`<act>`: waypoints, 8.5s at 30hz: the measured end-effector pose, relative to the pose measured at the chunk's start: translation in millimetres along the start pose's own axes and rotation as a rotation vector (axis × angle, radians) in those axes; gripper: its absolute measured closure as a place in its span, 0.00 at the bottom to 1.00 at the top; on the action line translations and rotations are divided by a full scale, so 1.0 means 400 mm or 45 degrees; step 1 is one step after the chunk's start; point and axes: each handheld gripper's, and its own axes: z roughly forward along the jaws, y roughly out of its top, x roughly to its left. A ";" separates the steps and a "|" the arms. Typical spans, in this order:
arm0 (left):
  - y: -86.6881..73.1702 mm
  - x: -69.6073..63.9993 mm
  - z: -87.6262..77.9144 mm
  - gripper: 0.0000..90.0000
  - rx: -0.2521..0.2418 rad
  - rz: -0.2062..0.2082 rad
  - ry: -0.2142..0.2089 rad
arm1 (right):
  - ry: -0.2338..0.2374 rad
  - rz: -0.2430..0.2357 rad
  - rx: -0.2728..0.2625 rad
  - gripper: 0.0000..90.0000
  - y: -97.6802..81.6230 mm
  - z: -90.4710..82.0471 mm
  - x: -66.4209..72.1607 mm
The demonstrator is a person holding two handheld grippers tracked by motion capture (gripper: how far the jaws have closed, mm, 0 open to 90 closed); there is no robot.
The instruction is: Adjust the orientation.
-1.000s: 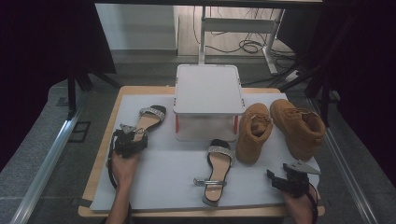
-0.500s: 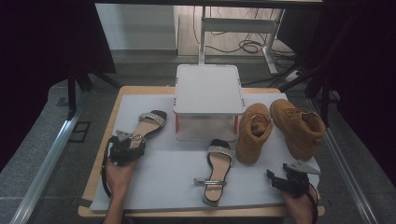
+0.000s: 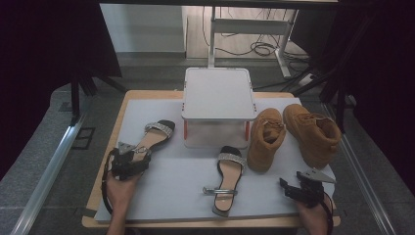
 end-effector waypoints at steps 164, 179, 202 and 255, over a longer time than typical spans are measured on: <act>0.172 -0.348 0.241 0.32 -0.037 -0.040 -0.030 | 0.005 -0.002 -0.003 0.28 -0.001 0.000 -0.001; 0.122 -0.323 0.160 0.42 -0.052 0.060 -0.106 | 0.004 -0.002 -0.003 0.28 -0.001 0.000 -0.001; 0.079 -0.290 0.121 0.96 -0.037 0.146 -0.252 | 0.002 -0.001 -0.003 0.28 -0.001 -0.001 0.000; 0.151 -0.355 0.241 0.99 -0.036 0.194 -0.208 | 0.003 -0.001 -0.004 0.28 -0.001 -0.001 -0.001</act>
